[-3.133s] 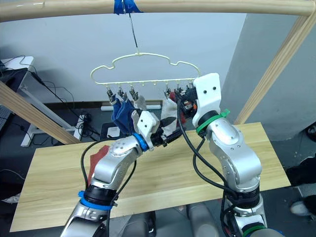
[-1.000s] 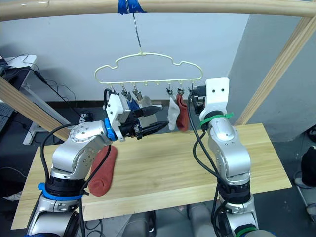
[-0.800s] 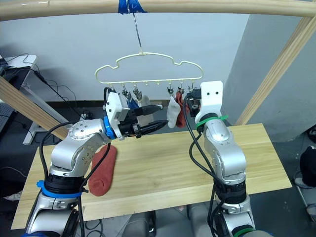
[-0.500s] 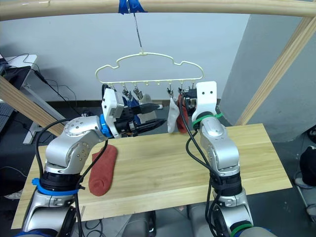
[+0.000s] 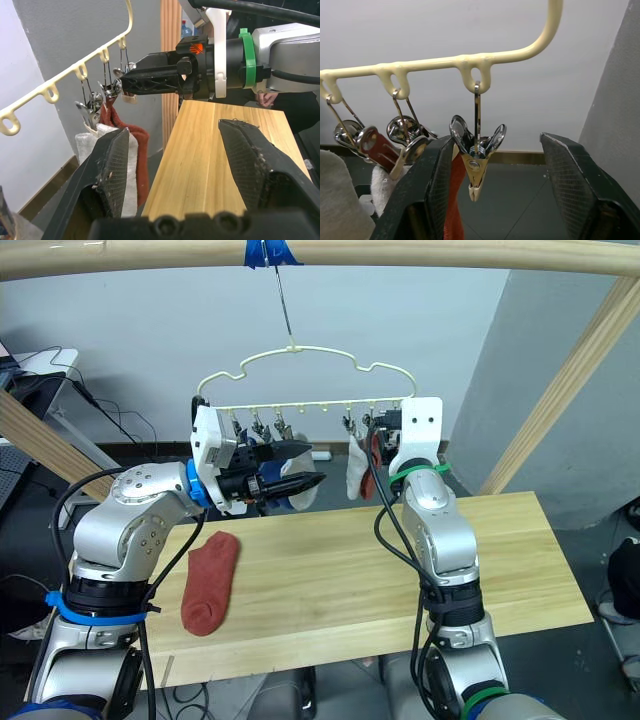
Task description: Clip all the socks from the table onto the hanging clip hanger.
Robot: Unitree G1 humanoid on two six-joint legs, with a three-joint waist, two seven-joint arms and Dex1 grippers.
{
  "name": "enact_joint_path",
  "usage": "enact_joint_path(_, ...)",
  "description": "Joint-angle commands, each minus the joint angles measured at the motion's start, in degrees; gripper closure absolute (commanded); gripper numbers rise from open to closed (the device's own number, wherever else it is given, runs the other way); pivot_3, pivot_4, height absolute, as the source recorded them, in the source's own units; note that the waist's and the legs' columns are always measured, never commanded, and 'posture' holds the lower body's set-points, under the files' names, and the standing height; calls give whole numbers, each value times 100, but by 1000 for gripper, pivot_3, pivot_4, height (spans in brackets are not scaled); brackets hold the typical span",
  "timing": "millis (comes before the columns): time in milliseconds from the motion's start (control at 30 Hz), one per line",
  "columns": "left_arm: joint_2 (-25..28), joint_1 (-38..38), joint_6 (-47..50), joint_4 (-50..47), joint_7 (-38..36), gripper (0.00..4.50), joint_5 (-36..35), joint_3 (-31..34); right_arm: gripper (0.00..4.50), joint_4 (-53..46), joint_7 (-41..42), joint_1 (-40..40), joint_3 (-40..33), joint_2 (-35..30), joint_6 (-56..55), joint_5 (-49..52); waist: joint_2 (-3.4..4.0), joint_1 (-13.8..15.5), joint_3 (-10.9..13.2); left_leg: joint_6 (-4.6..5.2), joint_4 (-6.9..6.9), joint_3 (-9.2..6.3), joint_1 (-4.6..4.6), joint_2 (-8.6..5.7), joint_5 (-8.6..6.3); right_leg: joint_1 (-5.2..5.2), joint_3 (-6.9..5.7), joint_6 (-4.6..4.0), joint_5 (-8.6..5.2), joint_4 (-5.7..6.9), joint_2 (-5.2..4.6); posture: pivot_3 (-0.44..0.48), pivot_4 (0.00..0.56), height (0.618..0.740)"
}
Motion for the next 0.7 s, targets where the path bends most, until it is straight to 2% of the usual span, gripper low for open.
enact_joint_path(33,-13,-36,-131,-155,29,1342,25,51,1662,-82,-122,-157,-105,78,-156,-42,0,0,0,0,0,0,0,0,0,0,0,0,0,0,0,-191,232,740)
enact_joint_path(700,-32,31,-188,-160,-1,1342,142,5,1662,94,-480,-416,-290,717,-77,184,0,7,0,0,0,-1,0,0,0,0,-1,-7,4,2,0,-191,232,740)
